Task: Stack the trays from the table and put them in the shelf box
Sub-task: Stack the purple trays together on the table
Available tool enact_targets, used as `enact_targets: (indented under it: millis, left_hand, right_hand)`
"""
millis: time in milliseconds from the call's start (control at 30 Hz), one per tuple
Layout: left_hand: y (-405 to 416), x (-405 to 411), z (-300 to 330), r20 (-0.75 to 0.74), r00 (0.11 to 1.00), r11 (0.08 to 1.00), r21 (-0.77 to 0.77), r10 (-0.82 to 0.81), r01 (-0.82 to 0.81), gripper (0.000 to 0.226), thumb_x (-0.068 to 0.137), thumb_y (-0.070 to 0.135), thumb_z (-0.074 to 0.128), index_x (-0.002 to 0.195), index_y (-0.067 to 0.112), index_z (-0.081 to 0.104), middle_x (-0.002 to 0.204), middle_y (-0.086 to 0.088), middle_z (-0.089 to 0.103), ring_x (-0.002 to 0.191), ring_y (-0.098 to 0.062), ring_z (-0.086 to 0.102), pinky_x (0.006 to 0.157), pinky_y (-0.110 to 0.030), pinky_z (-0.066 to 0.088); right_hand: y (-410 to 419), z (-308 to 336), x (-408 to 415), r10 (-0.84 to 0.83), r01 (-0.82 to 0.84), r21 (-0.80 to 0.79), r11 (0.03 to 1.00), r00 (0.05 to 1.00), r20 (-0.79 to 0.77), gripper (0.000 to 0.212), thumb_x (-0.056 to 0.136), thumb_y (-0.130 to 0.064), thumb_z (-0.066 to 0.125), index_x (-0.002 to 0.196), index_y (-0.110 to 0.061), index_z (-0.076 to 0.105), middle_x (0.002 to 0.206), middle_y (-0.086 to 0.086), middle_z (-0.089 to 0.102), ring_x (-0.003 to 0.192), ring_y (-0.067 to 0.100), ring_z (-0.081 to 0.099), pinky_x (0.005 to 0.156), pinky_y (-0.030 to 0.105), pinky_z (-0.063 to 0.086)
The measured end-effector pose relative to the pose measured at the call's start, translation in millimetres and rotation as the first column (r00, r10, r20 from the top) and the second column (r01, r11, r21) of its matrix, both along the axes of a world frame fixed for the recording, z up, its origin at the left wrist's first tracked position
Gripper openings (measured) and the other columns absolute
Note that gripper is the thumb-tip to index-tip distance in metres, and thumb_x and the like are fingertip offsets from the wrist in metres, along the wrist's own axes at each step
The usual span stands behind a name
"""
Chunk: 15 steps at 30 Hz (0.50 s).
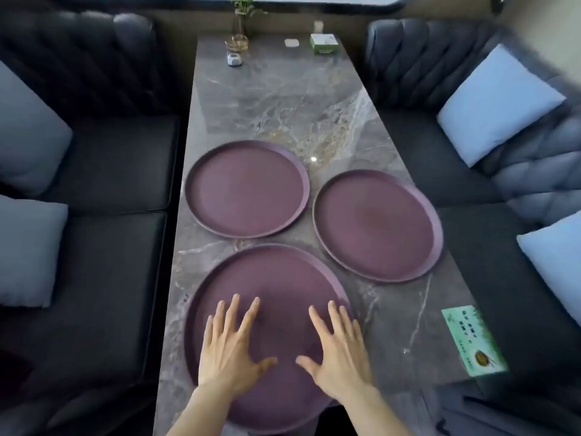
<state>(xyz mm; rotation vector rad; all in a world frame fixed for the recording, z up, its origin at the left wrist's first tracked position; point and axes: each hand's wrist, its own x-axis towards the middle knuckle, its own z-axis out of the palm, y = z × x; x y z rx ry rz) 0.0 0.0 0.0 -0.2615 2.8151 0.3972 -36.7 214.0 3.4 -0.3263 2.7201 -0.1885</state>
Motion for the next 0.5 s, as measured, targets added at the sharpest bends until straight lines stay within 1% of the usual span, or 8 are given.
enact_targets:
  millis: [33,100,133,200,333,400,433,500]
  left_hand:
    - [2.6,0.9,-1.7,0.051,0.999,1.0,0.016,-0.016,0.015,0.118,0.059,0.083,0.051,0.146,0.051,-0.022,0.164,0.005,-0.015,0.15,-0.025,-0.018,0.121,-0.044,-0.003]
    - [9.0,4.8,-10.2,0.073,0.997,0.999,-0.009,-0.032,0.033,0.122,0.055,0.084,0.054,0.146,0.052,-0.021,0.164,0.004,-0.016,0.149,-0.028,-0.019,0.121,-0.046,-0.001]
    - [11.2,6.7,-15.4,0.059,0.998,1.0,-0.012,-0.023,0.024,0.123,0.054,0.085,0.055,0.146,0.052,-0.02,0.164,0.004,-0.016,0.149,-0.03,-0.02,0.121,-0.047,0.0]
    - [16.5,4.5,-18.5,0.071,0.997,1.0,-0.02,-0.021,0.022,0.124,0.052,0.085,0.055,0.146,0.053,-0.017,0.164,0.003,-0.016,0.149,-0.032,-0.02,0.121,-0.048,0.002]
    - [25.9,-3.5,-14.9,0.064,0.997,0.999,-0.014,-0.032,0.033,0.123,0.051,0.086,0.053,0.148,0.051,-0.013,0.164,0.001,-0.014,0.149,-0.033,-0.018,0.121,-0.048,0.004]
    - [31.0,-4.6,-13.9,0.074,0.997,0.999,-0.011,-0.032,0.033,0.119,0.053,0.086,0.052,0.151,0.049,-0.006,0.165,-0.001,-0.008,0.15,-0.033,-0.014,0.12,-0.047,0.003]
    - [32.0,-5.9,-12.0,0.046,0.999,1.0,-0.013,-0.023,0.023,0.115,0.055,0.085,0.051,0.152,0.046,0.003,0.165,-0.003,-0.002,0.151,-0.032,-0.008,0.121,-0.046,0.003]
    - [32.5,-6.6,-3.3,-0.026,1.0,1.0,0.001,0.006,-0.006,0.101,0.064,0.082,0.05,0.151,0.039,0.026,0.162,-0.005,0.019,0.151,-0.029,0.01,0.121,-0.044,0.006]
  right_hand:
    - [3.7,-1.3,-0.3,0.008,-0.009,0.008,1.0,0.999,0.033,0.1,0.075,-0.074,0.051,0.156,-0.036,0.005,0.166,0.011,0.002,0.153,0.029,0.0,0.123,0.046,0.004]
    - [11.0,-6.5,0.6,0.031,-0.031,0.039,0.999,1.0,-0.003,0.099,0.075,-0.074,0.051,0.156,-0.035,0.009,0.166,0.01,0.003,0.153,0.027,-0.001,0.123,0.046,0.003]
    - [14.9,-8.6,1.1,0.033,-0.032,0.036,0.999,0.999,-0.039,0.098,0.075,-0.074,0.051,0.156,-0.036,0.01,0.166,0.008,0.003,0.153,0.026,-0.001,0.122,0.048,0.004]
    - [20.0,-11.3,1.9,0.019,-0.019,0.018,1.0,0.999,-0.051,0.097,0.075,-0.075,0.049,0.155,-0.038,0.009,0.167,0.004,0.0,0.153,0.022,-0.004,0.121,0.051,0.005]
    - [32.5,-12.8,-3.5,0.005,-0.005,-0.004,1.0,0.999,-0.048,0.095,0.076,-0.074,0.049,0.155,-0.039,0.01,0.167,0.002,-0.002,0.153,0.019,-0.007,0.121,0.052,0.006]
    - [36.1,-10.9,-4.9,-0.005,0.003,-0.062,0.998,0.999,-0.031,0.086,0.08,-0.07,0.049,0.154,-0.036,0.021,0.166,0.003,0.008,0.153,0.019,0.0,0.122,0.048,0.006]
    - [37.2,-10.1,-6.7,-0.018,0.014,-0.108,0.994,0.999,-0.037,0.079,0.082,-0.066,0.049,0.152,-0.034,0.03,0.165,0.003,0.018,0.153,0.019,0.008,0.122,0.045,0.009]
    - [36.4,-4.7,-12.7,-0.064,0.036,-0.22,0.975,0.991,-0.119,0.061,0.086,-0.055,0.054,0.141,-0.028,0.052,0.151,0.002,0.046,0.143,0.02,0.036,0.119,0.041,0.024]
